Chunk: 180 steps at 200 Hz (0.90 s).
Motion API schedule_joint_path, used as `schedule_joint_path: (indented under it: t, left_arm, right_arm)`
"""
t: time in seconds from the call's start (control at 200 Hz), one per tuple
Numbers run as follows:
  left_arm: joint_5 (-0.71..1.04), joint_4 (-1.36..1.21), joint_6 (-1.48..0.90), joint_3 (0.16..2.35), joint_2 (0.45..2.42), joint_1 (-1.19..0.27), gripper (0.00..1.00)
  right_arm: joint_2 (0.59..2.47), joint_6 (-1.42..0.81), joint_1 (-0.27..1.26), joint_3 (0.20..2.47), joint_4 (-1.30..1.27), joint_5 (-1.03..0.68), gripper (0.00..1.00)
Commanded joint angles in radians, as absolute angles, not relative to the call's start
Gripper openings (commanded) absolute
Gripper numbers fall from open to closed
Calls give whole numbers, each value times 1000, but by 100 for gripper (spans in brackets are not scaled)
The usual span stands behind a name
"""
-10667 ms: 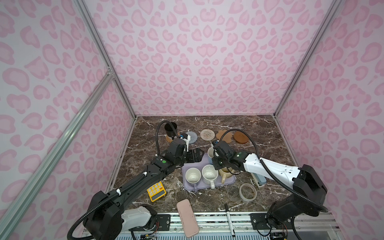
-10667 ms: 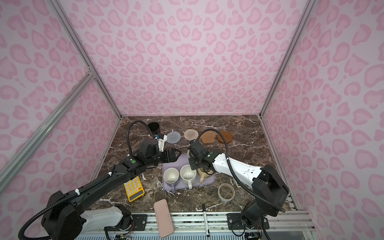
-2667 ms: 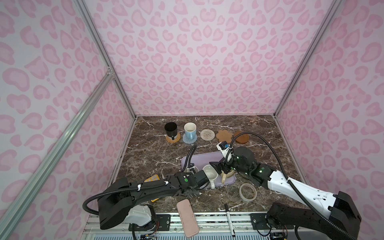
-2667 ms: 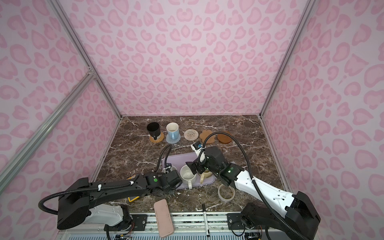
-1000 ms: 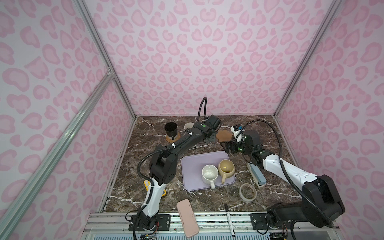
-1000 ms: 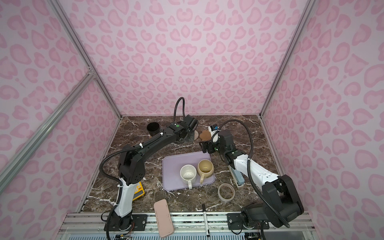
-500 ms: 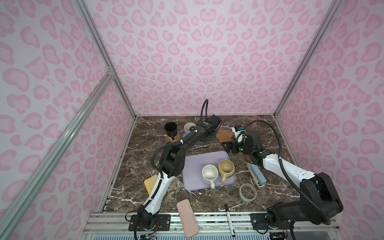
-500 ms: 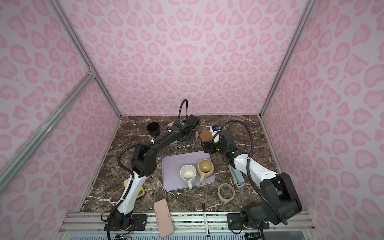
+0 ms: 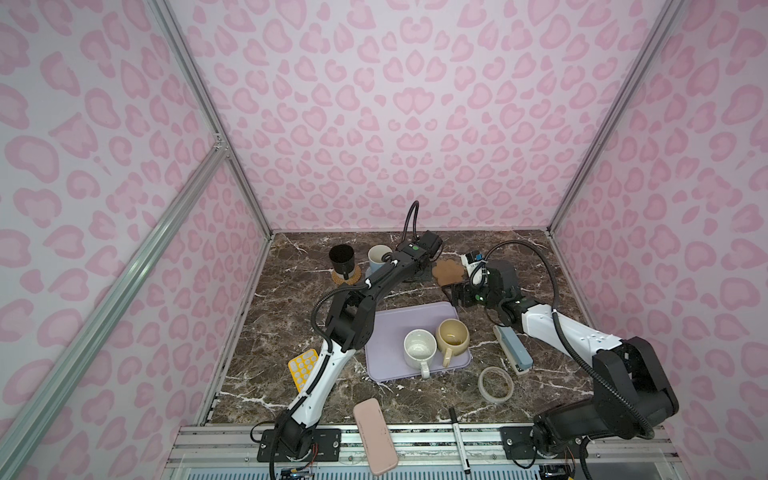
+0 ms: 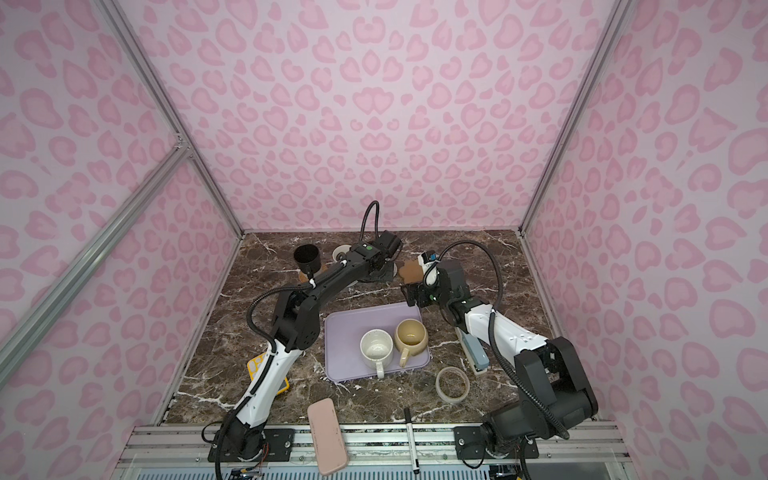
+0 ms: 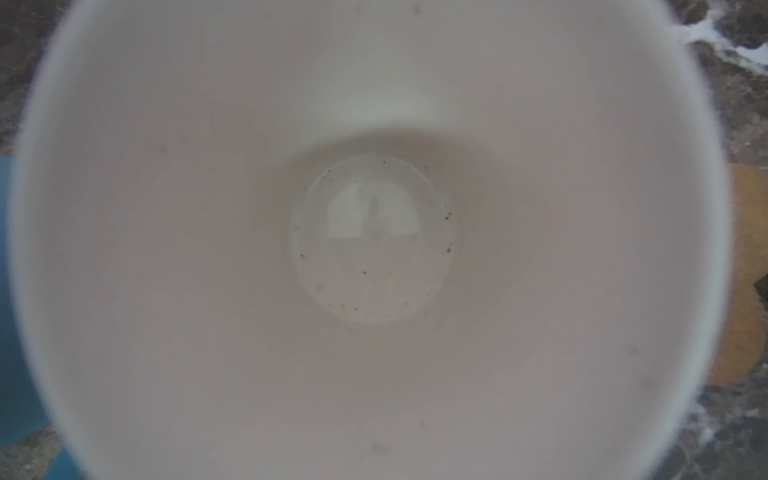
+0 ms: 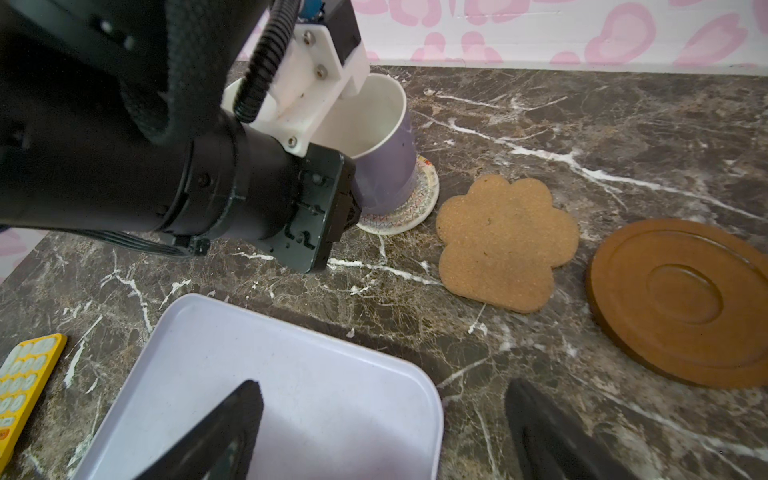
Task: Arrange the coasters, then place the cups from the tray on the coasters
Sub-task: 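Carry the lilac mug with left gripper to the multicolour woven coaster, then lower the lilac mug onto the multicolour coaster and open left gripper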
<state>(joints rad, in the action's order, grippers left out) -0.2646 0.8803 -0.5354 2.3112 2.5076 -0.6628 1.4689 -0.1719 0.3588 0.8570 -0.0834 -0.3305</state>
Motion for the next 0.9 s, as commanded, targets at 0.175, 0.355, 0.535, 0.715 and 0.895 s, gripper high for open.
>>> schedule_joint_path:
  t: [0.175,0.355,0.535,0.715,0.895]
  left_arm:
    - [-249,853,-546,2330,2529,-657,10]
    - [-244,841,-545,2307,2509,-658,23]
    - [-256,820,-553,2261,2466,-661,41]
    - [-283,795,-560,2192,2387,-670,47]
    - [-285,655,-522,2005,2199,-690,80]
  right_arm:
    - [1474,-172,356,859,-98,-333,93]
    - [1463,-178,357,856,-96,-336,93]
    - [1445,-189,354,850,-91,-341,93]
    - [1428,-199,353,849,-78,-345,93]
    - [1390,-227,352,849,-49,-381,99]
